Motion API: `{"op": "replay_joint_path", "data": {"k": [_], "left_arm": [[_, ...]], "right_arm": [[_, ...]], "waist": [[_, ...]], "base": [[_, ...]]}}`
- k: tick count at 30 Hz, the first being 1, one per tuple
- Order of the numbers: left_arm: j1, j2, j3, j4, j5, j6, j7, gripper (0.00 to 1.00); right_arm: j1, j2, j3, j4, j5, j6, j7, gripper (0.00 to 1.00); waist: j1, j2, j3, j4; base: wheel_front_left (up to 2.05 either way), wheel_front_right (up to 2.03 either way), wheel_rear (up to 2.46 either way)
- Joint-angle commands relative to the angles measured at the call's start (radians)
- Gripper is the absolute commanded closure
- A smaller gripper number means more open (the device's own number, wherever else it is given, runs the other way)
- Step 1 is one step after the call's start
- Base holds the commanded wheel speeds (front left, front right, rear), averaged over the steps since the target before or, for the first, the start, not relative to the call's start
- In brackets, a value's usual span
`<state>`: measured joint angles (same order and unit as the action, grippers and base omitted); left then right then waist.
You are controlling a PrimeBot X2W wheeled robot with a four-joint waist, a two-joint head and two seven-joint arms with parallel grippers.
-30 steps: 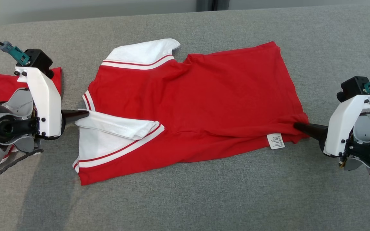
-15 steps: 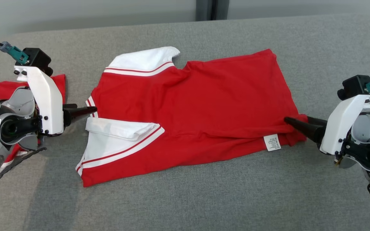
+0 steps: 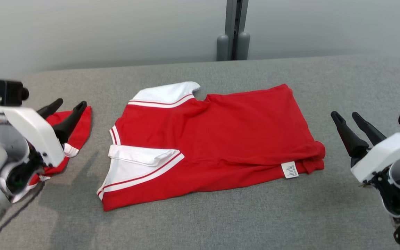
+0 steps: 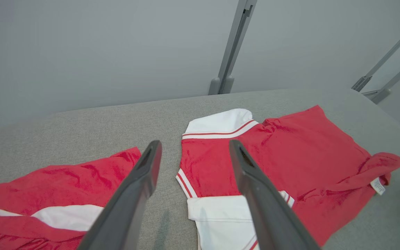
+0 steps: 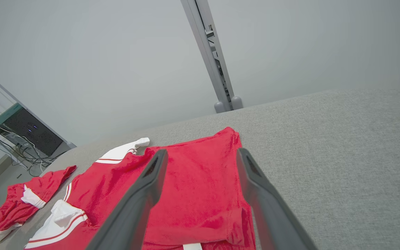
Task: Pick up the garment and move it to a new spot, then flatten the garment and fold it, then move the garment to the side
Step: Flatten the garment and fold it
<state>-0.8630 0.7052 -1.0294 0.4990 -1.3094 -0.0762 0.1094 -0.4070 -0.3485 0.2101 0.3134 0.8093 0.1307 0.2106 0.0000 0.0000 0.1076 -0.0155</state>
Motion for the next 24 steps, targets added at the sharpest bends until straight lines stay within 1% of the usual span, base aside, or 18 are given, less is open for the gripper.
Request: {"op": "replay_joint_path", "data": {"k": [1, 4, 5, 7, 8, 11, 15, 19, 21, 24], "left_arm": [[0.042, 0.003, 0.009, -0.018, 0.014, 0.025, -0.06, 0.0], [0.113, 0.01, 0.011, -0.067, 0.05, 0.082, -0.173, 0.0], [0.162, 0.01, 0.019, -0.104, 0.063, 0.127, -0.246, 0.0], [0.162, 0.01, 0.019, -0.104, 0.063, 0.127, -0.246, 0.0], [0.211, 0.006, 0.024, -0.144, 0.078, 0.176, -0.309, 0.0], [0.288, -0.013, 0.041, -0.193, 0.1, 0.239, -0.357, 0.0], [0.384, -0.04, 0.081, -0.241, 0.147, 0.316, -0.374, 0.0], [0.481, -0.077, 0.163, -0.266, 0.203, 0.362, -0.375, 0.0], [0.518, -0.095, 0.18, -0.258, 0.215, 0.365, -0.374, 0.0], [0.538, -0.11, 0.172, -0.228, 0.211, 0.35, -0.373, 0.0]], "right_arm": [[0.03, 0.006, -0.007, 0.0, -0.026, 0.0, -0.068, 0.0], [0.073, 0.033, -0.027, 0.007, -0.052, 0.0, -0.185, 0.0], [0.098, 0.044, -0.036, 0.012, -0.08, 0.0, -0.257, 0.0], [0.098, 0.044, -0.036, 0.012, -0.08, 0.0, -0.257, 0.0], [0.125, 0.061, -0.047, 0.023, -0.106, 0.0, -0.316, 0.0], [0.158, 0.083, -0.06, 0.057, -0.141, 0.0, -0.377, 0.0], [0.181, 0.098, -0.054, 0.118, -0.181, 0.0, -0.39, 0.0], [0.168, 0.098, -0.032, 0.188, -0.205, 0.0, -0.351, 0.0], [0.146, 0.098, -0.013, 0.222, -0.213, 0.0, -0.325, 0.0], [0.11, 0.095, 0.017, 0.269, -0.203, 0.0, -0.288, 0.0]], "waist": [[0.0, 0.0, -0.029, 0.004], [0.0, 0.0, -0.046, 0.007], [0.0, 0.0, -0.051, 0.008], [0.0, 0.0, -0.051, 0.008], [0.0, 0.0, -0.054, 0.009], [0.0, 0.0, -0.051, 0.01], [0.0, 0.0, -0.044, 0.009], [0.0, 0.0, -0.033, 0.005], [0.0, 0.0, -0.027, 0.003], [0.0, 0.0, -0.018, 0.005]], "base": [[0.0, 0.0, 0.0], [0.0, 0.0, 0.0], [0.0, 0.0, 0.0], [0.0, 0.0, 0.0], [0.0, 0.0, 0.0], [0.0, 0.0, 0.0], [0.0, 0.0, 0.0], [0.0, 0.0, 0.0], [0.0, 0.0, 0.0], [0.0, 0.0, 0.0]]}}
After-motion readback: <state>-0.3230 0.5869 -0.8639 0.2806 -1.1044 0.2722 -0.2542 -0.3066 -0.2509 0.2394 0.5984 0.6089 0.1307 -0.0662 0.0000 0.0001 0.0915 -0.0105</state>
